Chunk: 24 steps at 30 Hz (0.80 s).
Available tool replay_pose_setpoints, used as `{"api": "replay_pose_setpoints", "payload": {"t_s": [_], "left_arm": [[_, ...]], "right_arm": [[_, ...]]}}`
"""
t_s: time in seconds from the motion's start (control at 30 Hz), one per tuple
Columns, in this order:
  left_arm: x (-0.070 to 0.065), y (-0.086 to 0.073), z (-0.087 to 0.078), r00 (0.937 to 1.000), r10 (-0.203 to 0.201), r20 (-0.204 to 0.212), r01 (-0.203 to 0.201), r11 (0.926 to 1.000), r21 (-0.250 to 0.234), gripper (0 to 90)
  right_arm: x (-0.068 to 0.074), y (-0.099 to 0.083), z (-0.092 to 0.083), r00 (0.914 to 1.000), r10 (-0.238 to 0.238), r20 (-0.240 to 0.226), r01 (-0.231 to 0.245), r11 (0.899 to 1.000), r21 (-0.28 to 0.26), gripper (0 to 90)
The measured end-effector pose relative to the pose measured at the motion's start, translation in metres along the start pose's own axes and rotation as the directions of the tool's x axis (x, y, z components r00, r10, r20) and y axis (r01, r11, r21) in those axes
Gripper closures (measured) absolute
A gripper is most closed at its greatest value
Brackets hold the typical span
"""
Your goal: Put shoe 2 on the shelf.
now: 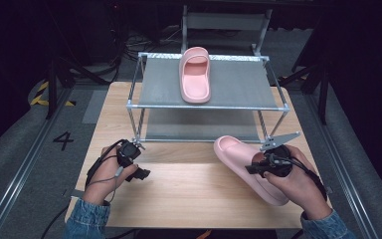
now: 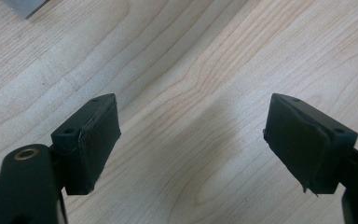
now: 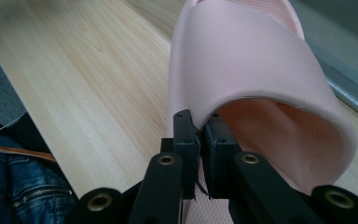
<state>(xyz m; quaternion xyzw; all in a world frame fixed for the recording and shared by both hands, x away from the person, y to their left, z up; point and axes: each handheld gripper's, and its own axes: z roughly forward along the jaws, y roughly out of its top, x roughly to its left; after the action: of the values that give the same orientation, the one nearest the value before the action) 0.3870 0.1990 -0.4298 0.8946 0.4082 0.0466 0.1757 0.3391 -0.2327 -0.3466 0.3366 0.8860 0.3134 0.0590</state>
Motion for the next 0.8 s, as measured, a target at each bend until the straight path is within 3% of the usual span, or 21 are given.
{"api": "replay_pose_setpoints", "payload": {"t_s": [0.03, 0.27, 0.8], "left_arm": [[0.001, 0.0, -0.001, 1.0, 0.002, 0.003, -0.002, 1.0, 0.001, 18.6], [0.002, -0.001, -0.003, 1.0, 0.002, 0.006, -0.002, 1.0, -0.008, 18.5], [0.003, -0.001, -0.002, 1.0, -0.005, 0.005, 0.005, 0.9999, -0.009, 17.9]], "right_arm": [[0.002, 0.005, -0.009, 0.9999, -0.015, 0.002, 0.015, 1.0, 0.003, 86.0], [0.005, 0.017, -0.029, 0.9996, -0.03, 0.004, 0.03, 1.0, -0.005, 85.9], [0.003, 0.041, -0.059, 0.9991, -0.04, -0.012, 0.039, 0.999, -0.034, 85.8]]}}
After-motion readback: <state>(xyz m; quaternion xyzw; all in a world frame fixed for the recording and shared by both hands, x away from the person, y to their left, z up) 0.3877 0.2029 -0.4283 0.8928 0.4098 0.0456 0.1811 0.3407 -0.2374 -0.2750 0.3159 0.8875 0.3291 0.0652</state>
